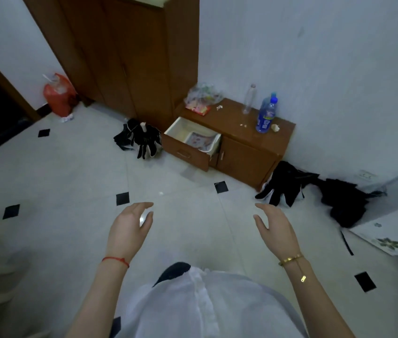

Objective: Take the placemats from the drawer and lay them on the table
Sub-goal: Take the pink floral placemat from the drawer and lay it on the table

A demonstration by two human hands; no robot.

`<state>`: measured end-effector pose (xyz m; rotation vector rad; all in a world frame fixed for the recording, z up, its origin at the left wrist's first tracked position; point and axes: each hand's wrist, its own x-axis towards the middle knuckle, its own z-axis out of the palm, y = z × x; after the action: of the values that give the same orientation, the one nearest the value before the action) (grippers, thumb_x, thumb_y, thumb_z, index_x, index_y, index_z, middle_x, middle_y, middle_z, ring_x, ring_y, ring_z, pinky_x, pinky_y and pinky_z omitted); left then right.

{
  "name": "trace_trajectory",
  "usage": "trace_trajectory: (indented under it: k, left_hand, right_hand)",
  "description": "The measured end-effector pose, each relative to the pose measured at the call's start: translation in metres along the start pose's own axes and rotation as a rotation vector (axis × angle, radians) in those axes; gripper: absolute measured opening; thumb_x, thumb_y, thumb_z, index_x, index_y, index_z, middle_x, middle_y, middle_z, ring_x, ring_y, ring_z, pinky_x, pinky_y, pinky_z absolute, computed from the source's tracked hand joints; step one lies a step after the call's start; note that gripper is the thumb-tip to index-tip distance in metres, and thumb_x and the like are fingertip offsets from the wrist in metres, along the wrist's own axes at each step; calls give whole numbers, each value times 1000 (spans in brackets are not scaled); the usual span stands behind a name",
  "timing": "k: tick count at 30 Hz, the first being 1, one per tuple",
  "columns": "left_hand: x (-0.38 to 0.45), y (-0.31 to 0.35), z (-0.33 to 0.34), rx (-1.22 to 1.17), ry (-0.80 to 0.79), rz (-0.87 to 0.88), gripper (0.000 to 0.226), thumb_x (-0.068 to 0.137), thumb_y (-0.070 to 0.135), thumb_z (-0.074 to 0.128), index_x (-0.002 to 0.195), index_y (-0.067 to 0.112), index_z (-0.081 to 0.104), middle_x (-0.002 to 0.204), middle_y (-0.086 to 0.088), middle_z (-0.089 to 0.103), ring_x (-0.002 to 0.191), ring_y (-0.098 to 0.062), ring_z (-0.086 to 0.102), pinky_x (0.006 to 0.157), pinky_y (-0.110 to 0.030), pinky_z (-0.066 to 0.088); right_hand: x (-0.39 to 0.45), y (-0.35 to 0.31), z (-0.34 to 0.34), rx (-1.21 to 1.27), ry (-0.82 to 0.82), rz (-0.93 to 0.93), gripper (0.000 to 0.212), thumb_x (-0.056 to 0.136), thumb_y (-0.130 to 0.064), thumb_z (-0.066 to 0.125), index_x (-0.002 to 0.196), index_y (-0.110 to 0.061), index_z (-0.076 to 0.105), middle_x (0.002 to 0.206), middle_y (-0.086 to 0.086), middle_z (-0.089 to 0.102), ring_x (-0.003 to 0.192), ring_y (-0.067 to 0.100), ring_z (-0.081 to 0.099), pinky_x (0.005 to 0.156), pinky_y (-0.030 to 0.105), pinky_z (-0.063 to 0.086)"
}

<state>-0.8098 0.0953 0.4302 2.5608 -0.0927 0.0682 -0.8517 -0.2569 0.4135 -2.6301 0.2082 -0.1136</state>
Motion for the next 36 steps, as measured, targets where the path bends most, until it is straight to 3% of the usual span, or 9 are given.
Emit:
trace_trajectory:
  k: [6,11,14,17,22,32,36]
  left_hand:
    - [109,-22,10,-5,14,-99,25,89,18,62,114,15,67,111,-3,69,101,-22,65,85,-32,52]
    - [219,-60,24,-29,-28,-103,26,88,17,63,114,17,67,109,-2,69,97,-20,67,81,-35,56]
    - [301,-75,16,-30,-62,-62,26,90,19,61,115,18,65,109,0,68,90,-19,68,79,-34,56]
    - [388,-84,5,21,-59,50,26,91,18,61,116,14,66,111,-3,68,95,-21,66,83,-32,54]
    - [510,-91,13,50,-122,219,27,90,14,61,116,11,65,109,-7,69,96,-23,66,83,-35,55]
    - [658,-81,103,-19,-249,326,30,90,10,61,119,9,61,107,-8,68,88,-22,64,80,-37,56]
    - [703,-91,164,-6,-359,260,33,93,18,55,127,13,57,120,-6,63,103,-20,61,90,-39,53]
  right_hand:
    - [150,-27,24,29,-52,-66,32,92,-19,58,123,-11,58,117,7,63,110,24,57,92,37,47]
    - [249,-43,78,17,-95,-40,34,93,-23,56,126,-12,56,120,6,61,113,24,55,92,31,43]
    - [308,-66,100,45,-82,7,33,94,-22,56,125,-11,56,118,7,61,112,24,55,91,29,42]
    - [367,-88,115,58,-53,59,32,94,-21,56,124,-12,56,119,6,60,111,24,55,90,32,46]
    - [439,-112,126,111,26,151,30,93,-15,57,122,-13,58,117,6,61,108,23,56,86,26,43]
    - [549,-65,180,128,18,383,29,93,-17,56,121,-10,57,117,10,60,106,28,57,84,36,48]
    - [594,-33,210,150,-11,447,27,94,-17,54,121,-12,56,115,9,60,104,27,55,82,31,44]
